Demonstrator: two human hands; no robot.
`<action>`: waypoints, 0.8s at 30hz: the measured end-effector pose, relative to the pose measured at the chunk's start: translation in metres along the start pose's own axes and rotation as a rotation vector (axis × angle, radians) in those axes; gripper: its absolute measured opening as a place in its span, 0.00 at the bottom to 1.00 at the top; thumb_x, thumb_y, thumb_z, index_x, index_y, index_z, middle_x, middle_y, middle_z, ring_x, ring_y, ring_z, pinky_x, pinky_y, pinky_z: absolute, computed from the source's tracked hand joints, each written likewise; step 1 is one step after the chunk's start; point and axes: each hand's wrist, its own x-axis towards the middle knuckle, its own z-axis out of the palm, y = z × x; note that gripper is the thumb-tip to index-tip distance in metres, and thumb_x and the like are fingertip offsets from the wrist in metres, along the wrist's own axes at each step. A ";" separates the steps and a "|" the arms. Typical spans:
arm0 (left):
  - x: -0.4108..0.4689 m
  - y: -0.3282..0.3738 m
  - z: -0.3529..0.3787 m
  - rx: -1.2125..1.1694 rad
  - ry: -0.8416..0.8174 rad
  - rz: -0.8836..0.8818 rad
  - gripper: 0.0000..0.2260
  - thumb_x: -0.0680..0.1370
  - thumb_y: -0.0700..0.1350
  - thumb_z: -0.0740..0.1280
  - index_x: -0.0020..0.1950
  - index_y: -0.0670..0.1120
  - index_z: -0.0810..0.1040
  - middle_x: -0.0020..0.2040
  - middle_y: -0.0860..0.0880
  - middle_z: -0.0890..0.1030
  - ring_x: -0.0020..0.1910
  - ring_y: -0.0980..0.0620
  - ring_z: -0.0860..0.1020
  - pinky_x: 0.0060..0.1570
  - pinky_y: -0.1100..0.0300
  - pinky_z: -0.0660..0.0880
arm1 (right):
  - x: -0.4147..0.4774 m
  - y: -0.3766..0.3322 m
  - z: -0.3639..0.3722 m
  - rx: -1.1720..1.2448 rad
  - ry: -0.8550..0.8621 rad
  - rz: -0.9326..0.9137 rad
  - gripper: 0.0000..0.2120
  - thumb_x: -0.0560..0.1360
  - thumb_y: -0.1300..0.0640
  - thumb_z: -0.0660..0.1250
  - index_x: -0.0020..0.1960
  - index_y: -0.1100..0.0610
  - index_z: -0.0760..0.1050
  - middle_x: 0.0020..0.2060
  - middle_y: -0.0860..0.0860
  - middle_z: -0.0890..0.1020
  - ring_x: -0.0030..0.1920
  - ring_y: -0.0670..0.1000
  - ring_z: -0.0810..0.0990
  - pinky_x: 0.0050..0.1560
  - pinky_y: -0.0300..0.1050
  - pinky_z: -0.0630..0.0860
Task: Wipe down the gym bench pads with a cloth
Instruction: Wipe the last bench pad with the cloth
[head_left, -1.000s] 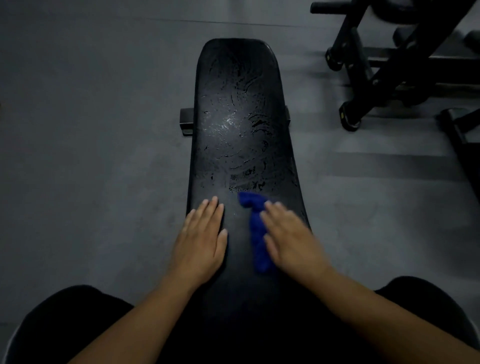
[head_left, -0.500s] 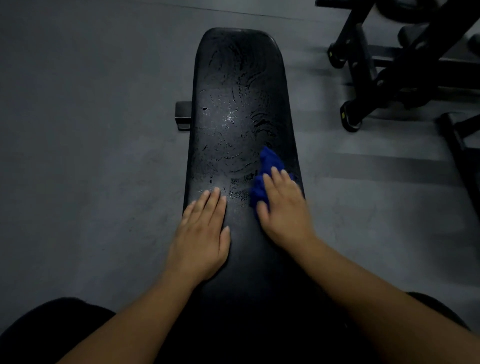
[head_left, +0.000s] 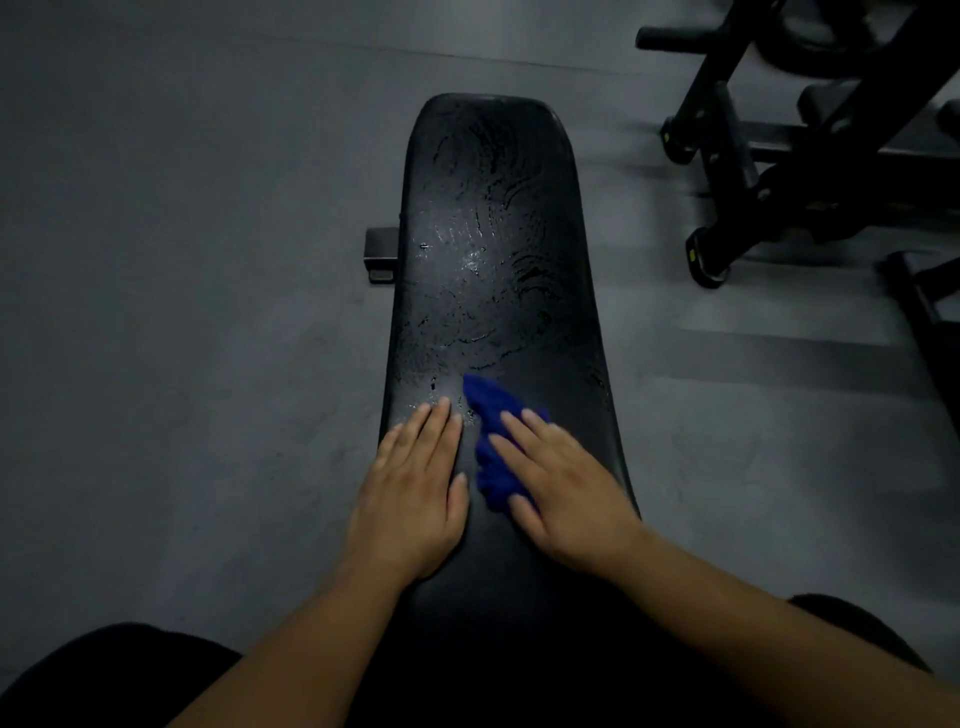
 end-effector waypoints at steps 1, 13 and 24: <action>0.000 0.001 -0.001 -0.001 -0.009 -0.005 0.29 0.80 0.54 0.52 0.80 0.44 0.61 0.80 0.46 0.59 0.80 0.48 0.57 0.78 0.48 0.55 | -0.010 0.011 -0.002 -0.018 0.008 -0.021 0.31 0.76 0.46 0.56 0.76 0.56 0.66 0.77 0.55 0.64 0.77 0.56 0.60 0.76 0.57 0.61; -0.001 -0.001 -0.002 -0.030 -0.016 -0.009 0.30 0.80 0.55 0.50 0.81 0.46 0.58 0.81 0.48 0.56 0.80 0.51 0.53 0.79 0.51 0.50 | 0.008 0.003 -0.010 -0.035 -0.062 0.032 0.32 0.78 0.42 0.50 0.79 0.52 0.60 0.79 0.53 0.57 0.79 0.55 0.54 0.78 0.56 0.54; 0.040 0.004 -0.006 0.008 -0.015 -0.002 0.31 0.80 0.57 0.50 0.80 0.45 0.60 0.81 0.46 0.58 0.80 0.47 0.55 0.77 0.50 0.51 | 0.028 0.036 -0.004 -0.019 0.076 0.056 0.31 0.75 0.45 0.56 0.76 0.55 0.66 0.77 0.55 0.65 0.77 0.57 0.61 0.76 0.56 0.59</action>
